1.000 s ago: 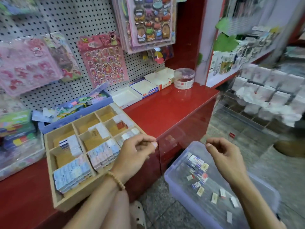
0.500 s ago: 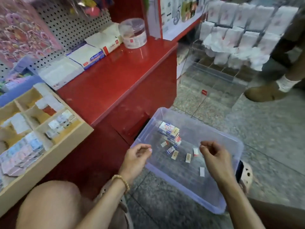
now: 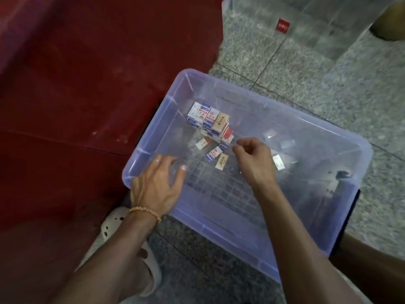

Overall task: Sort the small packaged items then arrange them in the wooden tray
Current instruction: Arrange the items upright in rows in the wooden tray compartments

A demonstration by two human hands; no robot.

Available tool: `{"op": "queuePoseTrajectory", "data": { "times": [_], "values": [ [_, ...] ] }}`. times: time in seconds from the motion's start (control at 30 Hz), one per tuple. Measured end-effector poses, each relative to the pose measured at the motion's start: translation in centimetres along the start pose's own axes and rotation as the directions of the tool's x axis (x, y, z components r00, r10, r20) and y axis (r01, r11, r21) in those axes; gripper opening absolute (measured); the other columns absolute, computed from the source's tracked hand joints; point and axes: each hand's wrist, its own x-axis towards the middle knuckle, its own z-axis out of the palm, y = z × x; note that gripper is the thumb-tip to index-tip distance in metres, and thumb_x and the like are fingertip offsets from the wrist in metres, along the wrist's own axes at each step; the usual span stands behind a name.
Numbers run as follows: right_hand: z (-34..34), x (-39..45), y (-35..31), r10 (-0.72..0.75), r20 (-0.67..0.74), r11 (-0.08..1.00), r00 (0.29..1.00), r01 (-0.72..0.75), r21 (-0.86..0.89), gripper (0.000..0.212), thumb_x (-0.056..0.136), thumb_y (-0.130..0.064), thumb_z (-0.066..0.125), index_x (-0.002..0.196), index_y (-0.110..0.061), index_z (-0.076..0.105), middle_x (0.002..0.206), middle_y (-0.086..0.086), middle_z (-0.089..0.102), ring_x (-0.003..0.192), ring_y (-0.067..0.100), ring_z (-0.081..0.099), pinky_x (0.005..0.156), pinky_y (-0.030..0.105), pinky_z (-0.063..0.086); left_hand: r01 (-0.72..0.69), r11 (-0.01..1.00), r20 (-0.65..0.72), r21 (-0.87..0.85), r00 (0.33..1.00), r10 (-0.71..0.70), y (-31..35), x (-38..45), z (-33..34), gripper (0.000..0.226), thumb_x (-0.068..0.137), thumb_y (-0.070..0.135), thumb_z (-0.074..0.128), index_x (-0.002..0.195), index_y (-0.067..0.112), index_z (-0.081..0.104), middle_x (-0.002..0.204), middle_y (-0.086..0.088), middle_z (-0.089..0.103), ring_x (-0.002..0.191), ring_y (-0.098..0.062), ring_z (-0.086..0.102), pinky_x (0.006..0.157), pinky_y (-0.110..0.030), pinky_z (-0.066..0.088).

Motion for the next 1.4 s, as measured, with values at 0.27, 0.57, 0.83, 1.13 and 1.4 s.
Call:
{"op": "queuePoseTrajectory", "data": {
  "times": [0.27,0.57,0.83,1.13,1.4],
  "values": [
    [5.4,7.1,0.6,0.213,0.021,0.939,0.977,-0.211,0.271,0.031,0.088,-0.039,0.074,0.099,-0.014,0.059,0.092,-0.006,0.063,0.081,0.007,0.06,0.077,0.023,0.044,-0.003,0.999,-0.032,0.054,0.999,0.005,0.1,0.3,0.2,0.045,0.087,0.057,0.037,0.107,0.025,0.061,0.102,0.003,0.066,0.087,-0.024,0.067,0.068,-0.039,0.053],
    [7.6,9.0,2.4,0.254,0.136,0.845,0.958,-0.288,0.45,0.023,0.074,-0.02,0.087,0.092,-0.011,0.077,0.089,0.005,0.078,0.085,0.024,0.075,0.08,0.039,0.059,-0.006,0.998,-0.027,0.062,1.0,0.007,0.3,0.3,0.3,0.046,0.087,0.055,0.038,0.104,0.022,0.063,0.098,0.003,0.067,0.085,-0.022,0.067,0.065,-0.035,0.051],
    [6.7,9.3,2.3,0.288,0.197,0.808,0.937,-0.348,0.476,0.035,0.057,-0.021,0.085,0.089,-0.008,0.077,0.09,0.013,0.077,0.093,0.038,0.073,0.083,0.051,0.056,0.0,0.997,-0.033,0.074,0.999,0.003,0.2,0.3,0.2,0.046,0.087,0.055,0.037,0.105,0.023,0.064,0.099,0.005,0.067,0.085,-0.019,0.068,0.064,-0.031,0.048],
    [1.8,6.5,3.4,0.154,0.354,0.745,0.923,-0.343,0.572,0.066,0.071,-0.01,0.077,0.13,-0.019,0.047,0.116,0.013,0.069,0.101,0.033,0.07,0.085,0.044,0.057,-0.006,0.998,-0.03,0.058,1.0,0.008,0.2,0.2,0.3,0.051,0.086,0.058,0.033,0.108,0.023,0.062,0.102,0.005,0.066,0.087,-0.019,0.067,0.064,-0.031,0.045],
    [0.0,1.6,2.1,0.026,0.578,0.564,0.816,-0.489,0.665,0.059,0.066,-0.011,0.048,0.125,-0.016,0.057,0.113,0.018,0.065,0.091,0.035,0.066,0.072,0.039,0.053,0.001,0.997,-0.028,0.074,1.0,0.001,0.3,0.1,0.0,0.051,0.086,0.058,0.033,0.108,0.023,0.062,0.102,0.002,0.066,0.084,-0.023,0.067,0.066,-0.033,0.046]
  ]
}}
